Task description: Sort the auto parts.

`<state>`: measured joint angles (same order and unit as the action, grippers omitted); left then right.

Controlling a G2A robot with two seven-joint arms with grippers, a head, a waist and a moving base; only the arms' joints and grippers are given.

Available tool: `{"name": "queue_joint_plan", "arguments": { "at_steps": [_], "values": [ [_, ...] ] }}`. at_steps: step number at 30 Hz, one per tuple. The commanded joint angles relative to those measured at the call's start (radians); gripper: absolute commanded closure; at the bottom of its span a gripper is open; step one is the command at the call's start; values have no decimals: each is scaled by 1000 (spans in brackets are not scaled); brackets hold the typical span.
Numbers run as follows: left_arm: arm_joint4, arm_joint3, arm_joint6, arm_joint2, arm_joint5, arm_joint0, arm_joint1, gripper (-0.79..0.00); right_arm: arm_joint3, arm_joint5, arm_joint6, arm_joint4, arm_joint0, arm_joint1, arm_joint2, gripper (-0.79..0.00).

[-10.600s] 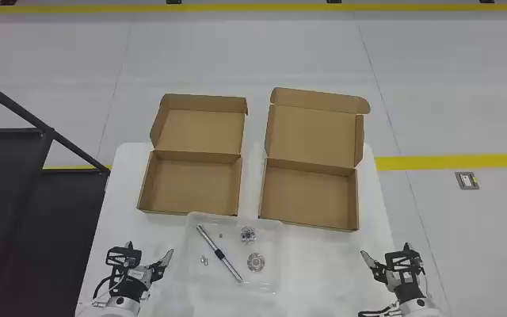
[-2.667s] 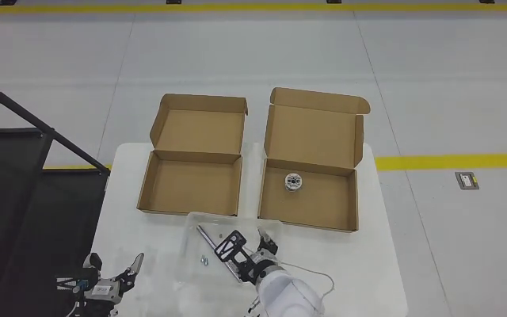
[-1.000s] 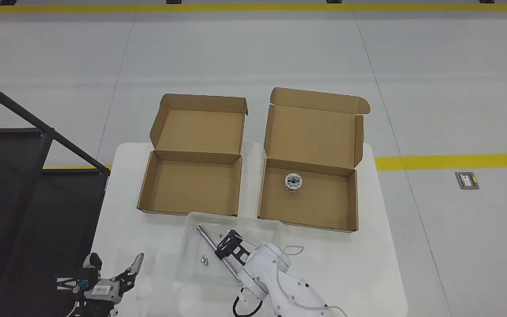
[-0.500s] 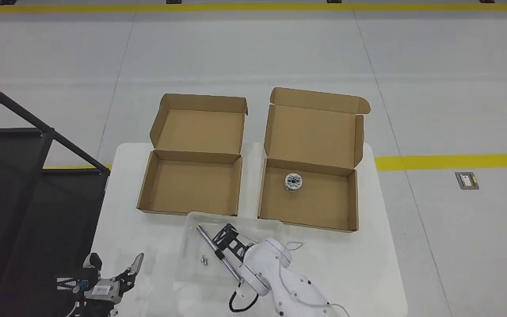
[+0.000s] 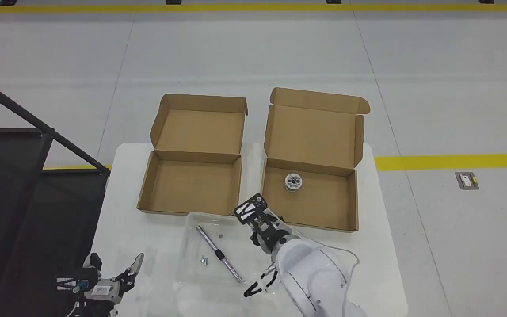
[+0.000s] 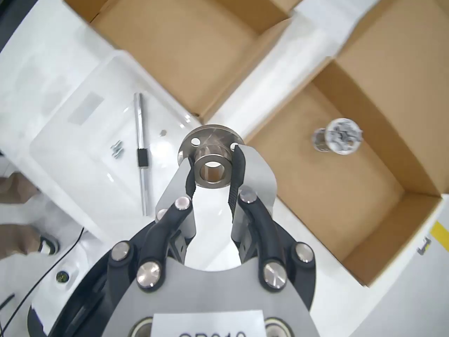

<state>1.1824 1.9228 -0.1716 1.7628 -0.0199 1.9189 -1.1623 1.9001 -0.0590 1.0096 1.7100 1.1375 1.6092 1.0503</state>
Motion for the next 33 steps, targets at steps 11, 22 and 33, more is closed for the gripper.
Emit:
{"name": "queue_joint_plan", "arguments": {
  "at_steps": [11,22,33],
  "values": [
    [0,0,0,0,0,0,0,-785,-318,310,24,84,-205,29,94,0],
    [0,0,0,0,0,0,0,-785,-537,271,77,10,-295,24,221,0],
    [0,0,0,0,0,0,0,-785,-676,213,59,-54,-328,21,259,0]
  ]
}}
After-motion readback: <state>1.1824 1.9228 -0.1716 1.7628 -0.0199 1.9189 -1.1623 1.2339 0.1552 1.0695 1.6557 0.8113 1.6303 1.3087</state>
